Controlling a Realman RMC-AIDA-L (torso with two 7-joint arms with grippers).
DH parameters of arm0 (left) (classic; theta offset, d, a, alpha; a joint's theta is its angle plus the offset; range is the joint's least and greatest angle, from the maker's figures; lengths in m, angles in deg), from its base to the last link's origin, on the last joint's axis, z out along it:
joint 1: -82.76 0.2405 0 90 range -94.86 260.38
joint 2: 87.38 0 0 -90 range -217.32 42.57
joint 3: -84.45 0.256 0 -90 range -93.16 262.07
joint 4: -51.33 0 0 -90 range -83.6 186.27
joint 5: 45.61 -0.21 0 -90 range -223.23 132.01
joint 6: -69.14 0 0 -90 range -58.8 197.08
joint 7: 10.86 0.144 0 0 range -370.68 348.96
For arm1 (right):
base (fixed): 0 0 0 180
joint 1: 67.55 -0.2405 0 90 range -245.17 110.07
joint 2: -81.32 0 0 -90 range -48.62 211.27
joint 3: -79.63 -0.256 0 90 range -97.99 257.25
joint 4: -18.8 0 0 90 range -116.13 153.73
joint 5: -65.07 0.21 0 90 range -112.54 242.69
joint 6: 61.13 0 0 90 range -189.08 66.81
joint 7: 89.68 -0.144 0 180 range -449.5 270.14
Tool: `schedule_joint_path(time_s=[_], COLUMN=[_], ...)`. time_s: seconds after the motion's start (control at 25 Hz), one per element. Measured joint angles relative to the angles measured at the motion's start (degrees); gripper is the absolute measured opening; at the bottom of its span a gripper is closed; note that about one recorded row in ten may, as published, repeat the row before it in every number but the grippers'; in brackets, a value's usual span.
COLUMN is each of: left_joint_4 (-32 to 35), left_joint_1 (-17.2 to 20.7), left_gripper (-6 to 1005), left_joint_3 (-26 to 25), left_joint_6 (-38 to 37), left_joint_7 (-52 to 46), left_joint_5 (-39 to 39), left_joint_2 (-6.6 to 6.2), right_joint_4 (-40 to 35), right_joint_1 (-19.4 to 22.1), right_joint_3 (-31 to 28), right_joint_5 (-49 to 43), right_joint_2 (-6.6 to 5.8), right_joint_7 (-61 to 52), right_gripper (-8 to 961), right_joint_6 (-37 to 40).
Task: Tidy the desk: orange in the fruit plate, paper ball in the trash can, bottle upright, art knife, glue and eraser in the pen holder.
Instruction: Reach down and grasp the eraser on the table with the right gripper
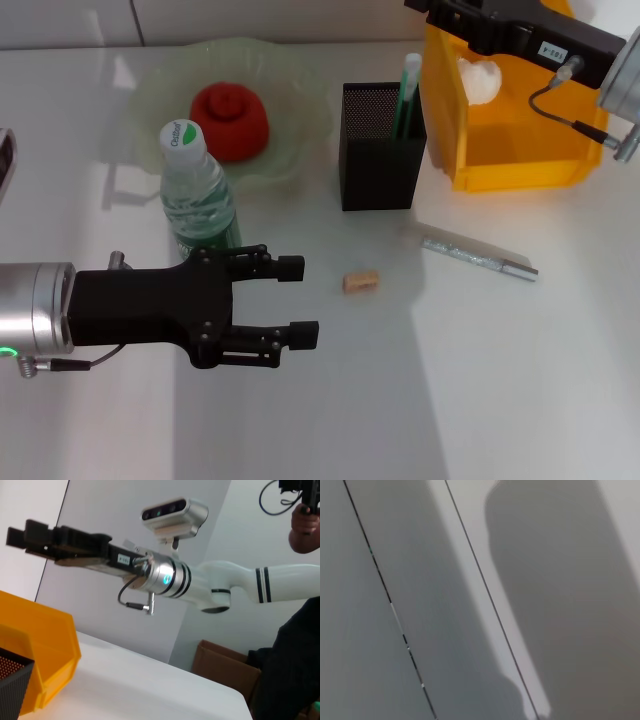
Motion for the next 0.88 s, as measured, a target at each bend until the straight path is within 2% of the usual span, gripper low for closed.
schedule_joint_path(time_s=[0.12, 0.24, 0.28, 0.32, 0.4, 0.44, 0.48, 0.52, 0.64, 0.68, 0.72, 0.76, 0.84, 0.88], left_joint_4=[-0.01, -0.01, -0.01, -0.01, -0.02, -0.01, -0.01, -0.01, 0.00, 0.00, -0.01, -0.01, -0.01, 0.00], left_joint_1=[0.20, 0.43, 0.51, 0.51, 0.65, 0.65, 0.73, 0.73, 0.74, 0.75, 0.76, 0.76, 0.76, 0.79], left_gripper=[805, 805, 805, 805, 805, 805, 805, 805, 805, 805, 805, 805, 805, 805], left_joint_3=[0.01, 0.00, 0.00, 0.00, 0.00, 0.01, 0.00, 0.00, 0.00, 0.00, -0.01, -0.01, -0.01, 0.00], left_joint_6=[0.00, 0.00, 0.00, 0.00, 0.00, 0.00, -0.02, -0.02, -0.19, -0.27, -0.35, -0.35, -0.35, -0.38], left_joint_7=[0.03, 0.05, 0.06, 0.06, 0.07, 0.07, 0.06, 0.06, 0.04, 0.04, 0.03, 0.03, 0.03, 0.05], left_joint_5=[0.00, 0.00, 0.00, 0.00, 0.00, 0.01, 0.00, 0.00, 0.01, 0.01, 0.00, 0.00, 0.00, 0.02], left_joint_2=[-0.03, -0.08, -0.09, -0.09, -0.09, -0.09, -0.15, -0.15, -0.25, -0.31, -0.38, -0.38, -0.38, -0.60], right_joint_4=[-8.98, -21.43, -29.59, -29.59, -37.38, -41.38, -47.36, -47.36, -51.51, -51.57, -51.57, -51.46, -51.35, -51.20], right_joint_1=[0.89, 1.66, 1.62, 1.62, 0.70, -0.20, -3.33, -3.33, -10.20, -15.10, -15.10, -17.29, -19.32, -20.06], right_joint_3=[-0.88, -4.56, -6.97, -6.97, -8.47, -8.94, -9.32, -9.32, -8.89, -8.22, -8.22, -7.30, -4.12, 0.56], right_joint_5=[-10.00, -22.25, -28.79, -28.79, -34.24, -36.62, -42.12, -42.12, -49.78, -54.68, -54.68, -57.75, -62.06, -66.36], right_joint_2=[-1.35, -1.52, -1.39, -1.39, -1.57, -1.83, -2.60, -2.60, -3.65, -3.55, -3.55, -3.05, -1.68, 0.03], right_joint_7=[-11.72, -23.74, -30.53, -30.53, -37.14, -40.26, -46.12, -46.12, -52.31, -54.20, -54.20, -54.66, -54.75, -54.74], right_gripper=[500, 508, 511, 540, 599, 628, 657, 687, 726, 730, 735, 740, 740, 739], right_joint_6=[3.48, 10.06, 14.99, 14.99, 20.50, 23.11, 30.14, 30.14, 41.98, 47.96, 47.96, 50.36, 51.51, 51.13])
